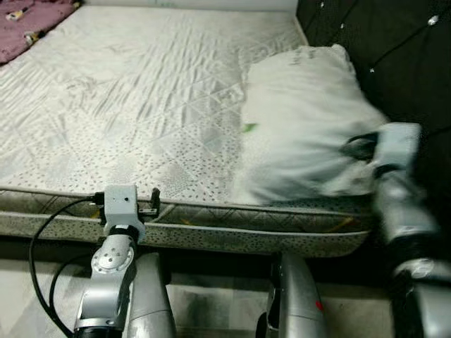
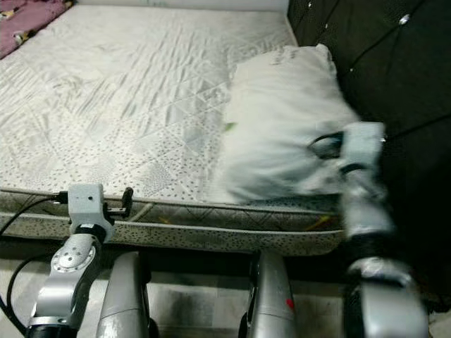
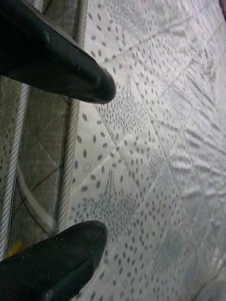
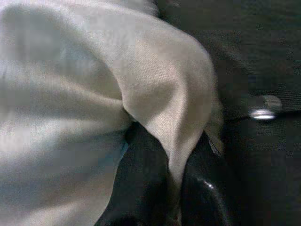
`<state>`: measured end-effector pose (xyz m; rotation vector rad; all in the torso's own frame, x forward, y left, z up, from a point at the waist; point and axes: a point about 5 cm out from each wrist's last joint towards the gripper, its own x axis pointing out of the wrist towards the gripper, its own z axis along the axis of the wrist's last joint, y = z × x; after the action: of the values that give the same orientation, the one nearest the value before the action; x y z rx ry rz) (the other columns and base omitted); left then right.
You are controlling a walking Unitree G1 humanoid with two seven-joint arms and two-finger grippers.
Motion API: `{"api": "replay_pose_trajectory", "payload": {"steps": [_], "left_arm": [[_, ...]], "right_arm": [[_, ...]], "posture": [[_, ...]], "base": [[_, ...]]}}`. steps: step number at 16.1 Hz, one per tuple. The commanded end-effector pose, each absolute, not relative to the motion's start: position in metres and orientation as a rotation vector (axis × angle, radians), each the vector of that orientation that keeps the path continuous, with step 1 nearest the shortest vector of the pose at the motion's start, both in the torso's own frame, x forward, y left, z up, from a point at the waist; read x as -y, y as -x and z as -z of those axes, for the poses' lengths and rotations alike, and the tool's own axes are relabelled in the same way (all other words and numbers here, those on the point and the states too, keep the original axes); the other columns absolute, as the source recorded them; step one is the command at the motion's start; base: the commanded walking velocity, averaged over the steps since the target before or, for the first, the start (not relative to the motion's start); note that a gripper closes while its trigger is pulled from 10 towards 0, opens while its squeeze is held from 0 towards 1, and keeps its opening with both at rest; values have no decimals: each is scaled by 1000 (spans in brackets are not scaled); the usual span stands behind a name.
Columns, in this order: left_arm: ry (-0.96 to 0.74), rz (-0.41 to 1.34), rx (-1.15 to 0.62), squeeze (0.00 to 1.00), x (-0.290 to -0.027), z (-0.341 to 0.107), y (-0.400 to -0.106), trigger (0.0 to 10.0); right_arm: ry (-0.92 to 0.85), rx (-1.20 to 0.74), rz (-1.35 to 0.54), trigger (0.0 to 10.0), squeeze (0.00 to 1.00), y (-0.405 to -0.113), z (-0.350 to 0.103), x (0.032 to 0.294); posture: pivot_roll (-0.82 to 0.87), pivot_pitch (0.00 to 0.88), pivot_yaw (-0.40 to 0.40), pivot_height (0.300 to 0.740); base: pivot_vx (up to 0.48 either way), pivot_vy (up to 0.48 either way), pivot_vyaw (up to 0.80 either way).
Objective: Clean up the room
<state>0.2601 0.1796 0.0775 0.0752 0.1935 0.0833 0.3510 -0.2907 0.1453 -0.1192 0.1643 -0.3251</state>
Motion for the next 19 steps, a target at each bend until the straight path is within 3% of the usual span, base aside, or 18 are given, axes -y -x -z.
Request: {"api": "replay_pose_trajectory", "payload": {"steps": [1, 6, 7, 8, 9, 10, 15, 19], "left_arm": [[-88, -90, -183, 0, -183, -79, -262, 10000], [-122, -119, -145, 0, -184, -86, -275, 10000], [-123, -120, -139, 0, -185, -87, -277, 10000], [-124, -129, -126, 0, -187, -90, -282, 10000], [-111, -146, -109, 0, -190, -94, -288, 10000], [-107, -152, -104, 0, -191, -96, -289, 10000], [-105, -170, -72, 0, -196, -102, -298, 10000], [-84, -197, 8, 0, -194, -119, -304, 10000]], "right_arm": [[103, -72, 393, 0, 0, -359, -178, 307], [71, -63, 468, 0, 0, -366, -188, 318], [73, -80, 457, 5725, 0, -366, -182, 314], [64, -106, 434, 10000, 0, -367, -171, 305], [43, -140, 405, 10000, 792, -366, -155, 293], [34, -152, 397, 10000, 1000, -365, -149, 290], [3, -269, 371, 10000, 1000, -352, -100, 264], [81, -121, 373, 10000, 1000, -358, -119, 258]], "posture": [[128, 0, -27, 514], [134, 0, -33, 514], [133, 0, -35, 514], [130, 0, -35, 514], [127, 0, -34, 514], [126, 0, -33, 514], [122, 0, -35, 514], [122, 0, -33, 514]], "base": [[0, 0, 0], [0, 0, 0], [0, 0, 0], [0, 0, 0], [0, 0, 0], [0, 0, 0], [0, 0, 0], [0, 0, 0]]}}
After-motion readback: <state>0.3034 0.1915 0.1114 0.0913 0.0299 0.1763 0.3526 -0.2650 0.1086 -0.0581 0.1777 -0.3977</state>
